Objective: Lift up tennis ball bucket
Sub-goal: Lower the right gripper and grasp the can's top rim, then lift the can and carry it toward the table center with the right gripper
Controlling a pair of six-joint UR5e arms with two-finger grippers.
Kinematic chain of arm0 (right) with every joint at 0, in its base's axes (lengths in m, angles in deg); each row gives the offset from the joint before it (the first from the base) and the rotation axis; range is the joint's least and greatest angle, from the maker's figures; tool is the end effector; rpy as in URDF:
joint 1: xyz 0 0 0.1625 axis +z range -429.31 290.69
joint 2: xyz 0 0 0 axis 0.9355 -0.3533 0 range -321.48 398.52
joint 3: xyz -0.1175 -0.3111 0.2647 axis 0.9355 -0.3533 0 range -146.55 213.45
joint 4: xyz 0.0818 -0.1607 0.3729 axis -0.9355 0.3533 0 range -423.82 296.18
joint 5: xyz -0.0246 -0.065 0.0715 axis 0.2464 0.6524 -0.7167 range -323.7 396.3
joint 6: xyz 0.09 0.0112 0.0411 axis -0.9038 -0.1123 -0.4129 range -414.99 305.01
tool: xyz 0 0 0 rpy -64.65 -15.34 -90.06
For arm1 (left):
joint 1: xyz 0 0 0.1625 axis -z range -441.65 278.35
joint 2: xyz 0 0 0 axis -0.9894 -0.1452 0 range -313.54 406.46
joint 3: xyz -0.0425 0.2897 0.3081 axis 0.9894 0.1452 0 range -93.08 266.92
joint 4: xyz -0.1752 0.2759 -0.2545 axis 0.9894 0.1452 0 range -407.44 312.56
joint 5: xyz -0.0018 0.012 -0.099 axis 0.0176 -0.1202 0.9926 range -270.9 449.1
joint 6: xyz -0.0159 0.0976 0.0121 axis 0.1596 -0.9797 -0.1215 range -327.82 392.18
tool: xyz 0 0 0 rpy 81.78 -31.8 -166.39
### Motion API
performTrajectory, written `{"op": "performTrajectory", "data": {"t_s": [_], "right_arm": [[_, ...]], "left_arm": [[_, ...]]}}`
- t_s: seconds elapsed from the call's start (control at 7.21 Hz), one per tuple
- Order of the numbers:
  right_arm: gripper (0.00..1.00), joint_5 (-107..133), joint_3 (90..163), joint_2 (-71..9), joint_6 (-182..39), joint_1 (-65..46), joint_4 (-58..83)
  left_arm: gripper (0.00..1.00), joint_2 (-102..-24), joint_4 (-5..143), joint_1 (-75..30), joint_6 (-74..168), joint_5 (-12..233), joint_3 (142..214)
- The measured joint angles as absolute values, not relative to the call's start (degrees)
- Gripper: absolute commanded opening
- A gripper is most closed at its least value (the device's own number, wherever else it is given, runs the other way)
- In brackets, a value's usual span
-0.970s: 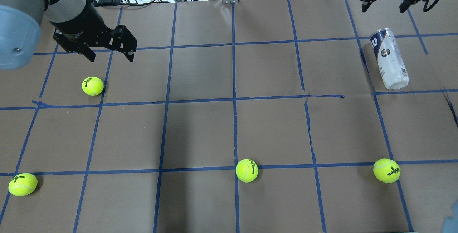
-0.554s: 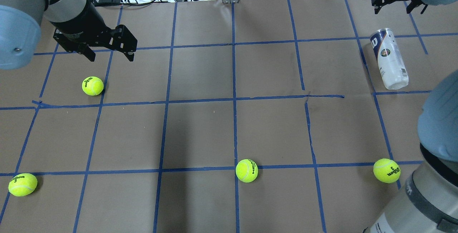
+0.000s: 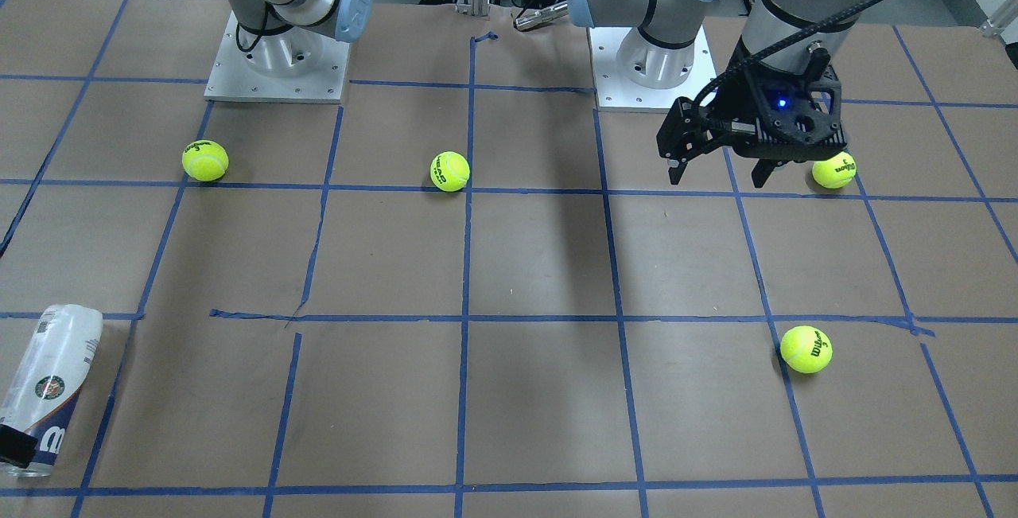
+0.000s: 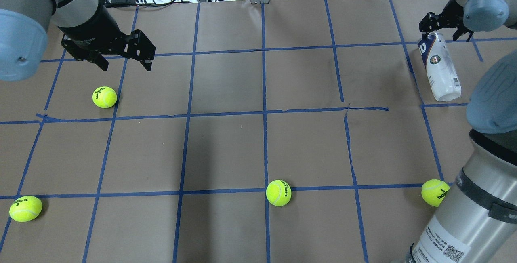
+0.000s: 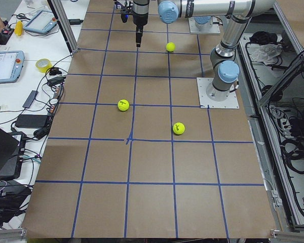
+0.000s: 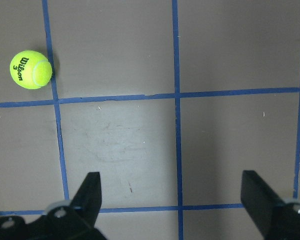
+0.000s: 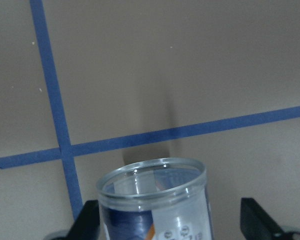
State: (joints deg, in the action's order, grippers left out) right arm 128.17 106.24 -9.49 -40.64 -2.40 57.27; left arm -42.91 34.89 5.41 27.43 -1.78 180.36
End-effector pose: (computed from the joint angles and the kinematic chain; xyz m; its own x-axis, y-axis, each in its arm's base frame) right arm -0.1747 -0.7413 0.2261 -0.9860 0.1564 0.0585 0.1502 0.9838 -0.0983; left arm -0.1062 -0.5010 0.4775 -0.9993 0.0299 -0.0222 0.0317 0.9960 -0.0832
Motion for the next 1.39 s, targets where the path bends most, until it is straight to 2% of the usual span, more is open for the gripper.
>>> {"op": "performTrajectory", "data": {"t_s": [0.28, 0.55, 0.69, 1.25, 1.39], "right_arm": [[1.0, 128.0, 106.8, -8.6, -39.6, -2.6, 57.2], [0.81, 126.7, 107.0, -8.3, -35.9, -2.6, 56.9], [0.66, 126.3, 107.0, -8.2, -33.6, -2.6, 56.9], [0.55, 125.6, 107.0, -9.8, -27.1, -2.1, 57.7], [0.48, 124.2, 107.2, -11.8, -25.8, -1.2, 57.3]], "left_arm": [[1.0, -42.9, 34.9, 5.4, 27.4, -1.8, 180.4], [1.0, -42.8, 34.9, 5.4, 27.4, -1.8, 180.4], [1.0, -42.8, 34.8, 5.4, 27.4, -1.8, 180.4], [1.0, -43.0, 34.5, 5.2, 27.7, -1.6, 180.2], [1.0, -43.1, 34.0, 5.2, 28.0, -1.4, 180.3]]}}
